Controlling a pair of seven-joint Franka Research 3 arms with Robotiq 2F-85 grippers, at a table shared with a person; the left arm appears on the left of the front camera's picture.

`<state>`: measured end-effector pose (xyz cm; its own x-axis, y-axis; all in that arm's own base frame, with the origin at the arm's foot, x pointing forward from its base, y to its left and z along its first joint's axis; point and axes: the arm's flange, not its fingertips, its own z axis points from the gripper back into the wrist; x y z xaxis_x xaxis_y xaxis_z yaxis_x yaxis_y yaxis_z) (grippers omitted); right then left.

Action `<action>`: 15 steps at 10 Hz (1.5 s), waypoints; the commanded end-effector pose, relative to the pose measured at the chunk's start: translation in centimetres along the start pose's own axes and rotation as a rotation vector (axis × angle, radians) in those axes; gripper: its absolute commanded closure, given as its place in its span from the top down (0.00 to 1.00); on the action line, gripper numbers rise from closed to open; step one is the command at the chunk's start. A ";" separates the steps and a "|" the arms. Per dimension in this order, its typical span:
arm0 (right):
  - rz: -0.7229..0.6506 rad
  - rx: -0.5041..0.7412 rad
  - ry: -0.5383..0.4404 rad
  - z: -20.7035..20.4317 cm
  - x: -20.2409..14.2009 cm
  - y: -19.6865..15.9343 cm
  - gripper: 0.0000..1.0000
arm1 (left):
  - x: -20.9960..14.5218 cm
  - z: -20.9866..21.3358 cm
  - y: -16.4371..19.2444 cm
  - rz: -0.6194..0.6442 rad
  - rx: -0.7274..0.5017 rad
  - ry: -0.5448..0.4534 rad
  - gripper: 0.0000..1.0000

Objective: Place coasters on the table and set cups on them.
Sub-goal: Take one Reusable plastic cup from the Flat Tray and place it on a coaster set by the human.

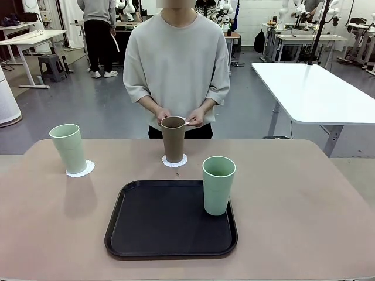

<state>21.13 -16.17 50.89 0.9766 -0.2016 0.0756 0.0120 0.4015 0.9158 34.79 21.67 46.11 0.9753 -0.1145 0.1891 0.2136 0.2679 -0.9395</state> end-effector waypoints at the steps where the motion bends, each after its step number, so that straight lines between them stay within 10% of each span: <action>1: 0.009 0.019 -0.001 0.0 0.0 0.1 1.00 | -0.1 -0.9 -0.5 0.036 0.008 -0.034 1.00; 15: 0.009 0.019 -0.001 0.0 0.0 0.1 1.00 | -0.1 -0.9 -0.5 0.036 0.008 -0.034 1.00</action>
<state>21.13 -16.17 50.89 0.9766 -0.2016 0.0756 0.0120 0.4015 0.9158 34.75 21.11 45.97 0.9798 -0.0996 0.1733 0.1946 0.2759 -0.9413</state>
